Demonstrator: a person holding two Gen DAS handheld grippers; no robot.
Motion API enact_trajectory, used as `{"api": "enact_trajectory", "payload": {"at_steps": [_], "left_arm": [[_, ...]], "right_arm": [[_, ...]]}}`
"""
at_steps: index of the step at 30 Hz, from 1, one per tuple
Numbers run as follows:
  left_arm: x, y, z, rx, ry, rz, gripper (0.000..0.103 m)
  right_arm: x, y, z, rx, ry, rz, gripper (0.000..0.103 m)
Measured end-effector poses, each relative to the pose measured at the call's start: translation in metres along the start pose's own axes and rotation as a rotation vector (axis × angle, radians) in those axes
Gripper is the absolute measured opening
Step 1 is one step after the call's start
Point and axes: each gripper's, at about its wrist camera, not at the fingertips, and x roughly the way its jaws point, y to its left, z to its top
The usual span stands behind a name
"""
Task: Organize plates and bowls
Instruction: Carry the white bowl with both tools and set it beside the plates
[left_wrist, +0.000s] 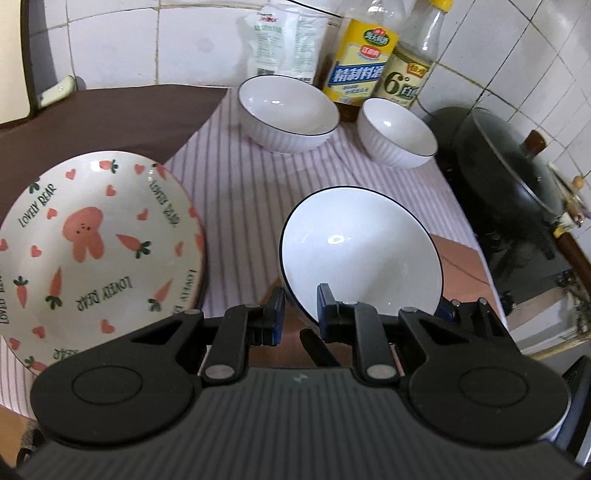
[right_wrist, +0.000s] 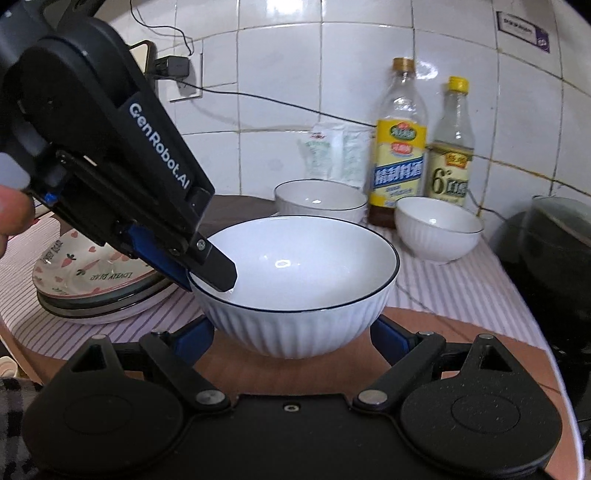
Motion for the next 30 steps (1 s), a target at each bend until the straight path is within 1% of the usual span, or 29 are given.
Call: {"api": "enact_trajectory", "payload": {"at_steps": [4,8,11,14,17,19,21,24,27,30], "left_arm": [[0.007,0.004,-0.001,-0.001,0.005,0.023,0.016],[0.012,0.009,-0.003,-0.029,-0.005,0.045,0.016],[0.013,0.009,-0.003,-0.030,-0.016,0.050,0.016],[0.014,0.010,-0.002,-0.030,-0.011,0.048,0.017],[0.017,0.011,-0.001,-0.044,0.029,0.039,0.016],[0.019,0.014,0.002,-0.080,0.078,0.005,0.018],[0.018,0.015,0.006,-0.089,0.111,-0.009,0.020],[0.011,0.009,0.009,-0.053,0.112,-0.005,0.023],[-0.001,0.005,0.015,-0.027,0.109,-0.010,0.025],[-0.019,0.002,0.021,0.010,0.076,-0.015,0.027]], "right_arm": [[0.011,0.003,-0.004,-0.007,0.015,0.012,0.094],[0.019,0.005,-0.006,-0.009,0.030,0.019,0.094],[0.020,0.007,-0.008,-0.002,0.022,0.013,0.094],[0.021,0.006,-0.009,0.006,0.028,0.014,0.094],[0.022,0.006,-0.006,0.023,0.079,0.001,0.094],[0.021,0.007,-0.001,0.021,0.137,-0.021,0.096],[0.018,0.009,0.004,0.008,0.173,-0.042,0.096],[0.004,0.009,0.015,-0.003,0.160,-0.033,0.096],[-0.013,0.007,0.028,0.037,0.133,-0.007,0.096],[-0.025,0.006,0.042,0.052,0.107,0.008,0.096]]}}
